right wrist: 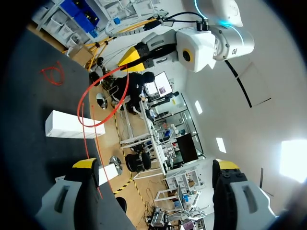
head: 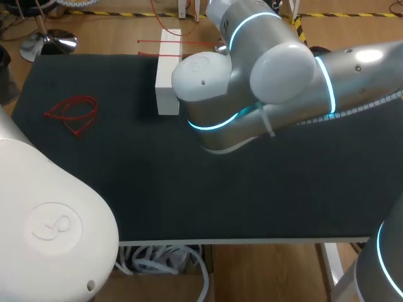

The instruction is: Grab the tape and strap the tape.

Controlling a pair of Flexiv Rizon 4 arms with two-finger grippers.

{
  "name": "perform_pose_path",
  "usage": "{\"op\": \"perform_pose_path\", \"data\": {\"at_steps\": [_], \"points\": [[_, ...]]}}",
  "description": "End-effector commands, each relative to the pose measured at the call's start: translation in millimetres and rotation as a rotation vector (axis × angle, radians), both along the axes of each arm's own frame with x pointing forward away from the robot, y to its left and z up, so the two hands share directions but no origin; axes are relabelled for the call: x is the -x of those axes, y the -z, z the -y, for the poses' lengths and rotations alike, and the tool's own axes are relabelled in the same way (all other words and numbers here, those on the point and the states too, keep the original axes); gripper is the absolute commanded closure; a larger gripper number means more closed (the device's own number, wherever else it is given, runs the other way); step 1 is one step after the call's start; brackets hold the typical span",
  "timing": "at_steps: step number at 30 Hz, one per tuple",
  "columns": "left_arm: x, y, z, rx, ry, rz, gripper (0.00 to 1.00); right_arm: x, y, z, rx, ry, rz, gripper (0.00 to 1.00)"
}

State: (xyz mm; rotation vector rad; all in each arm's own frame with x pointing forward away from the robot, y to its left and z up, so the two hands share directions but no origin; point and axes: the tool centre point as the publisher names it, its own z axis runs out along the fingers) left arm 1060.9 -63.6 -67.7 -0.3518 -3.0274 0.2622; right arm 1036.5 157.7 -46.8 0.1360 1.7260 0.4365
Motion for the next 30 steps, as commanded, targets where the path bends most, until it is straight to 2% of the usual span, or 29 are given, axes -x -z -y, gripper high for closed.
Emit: {"op": "perform_pose_path", "data": {"at_steps": [1,5,6,9,13,18,23,24,25,30], "points": [[2.5,-1.0,-9.6,0.003,-0.019,0.010,1.00,0.3,-2.5,1.4,0.002,-0.004,-0.007,0.00],[11.6,4.6,-37.9,0.021,-0.084,0.034,1.00,0.3,-2.5,1.4,0.002,-0.004,-0.007,0.00],[15.1,6.7,-45.7,0.005,-0.104,0.040,1.00,0.3,-2.5,1.4,0.002,-0.004,-0.007,0.00],[29.6,14.7,-70.5,-0.040,-0.164,0.024,1.00,0.3,-2.5,1.4,0.002,-0.004,-0.007,0.00],[49.9,27.7,-98.5,-0.051,-0.245,-0.010,1.00,0.3,-2.5,1.4,0.002,-0.004,-0.007,0.00],[65.3,39.7,-111.2,-0.045,-0.288,-0.053,1.00,0.3,-2.5,1.4,0.002,-0.004,-0.007,0.00],[66.5,45.9,-112.6,-0.041,-0.293,-0.077,1.00,0.3,-2.5,1.4,0.002,-0.004,-0.007,0.00],[66.5,45.9,-112.6,-0.041,-0.293,-0.077,0.71,0.3,-2.5,1.4,0.002,-0.004,-0.007,0.00],[66.5,45.9,-112.6,-0.041,-0.293,-0.077,0.00,0.3,-2.5,1.4,0.002,-0.004,-0.007,0.00],[66.5,45.9,-112.6,-0.041,-0.293,-0.077,0.00,0.3,-2.5,1.4,0.002,-0.004,-0.007,0.00]]}}
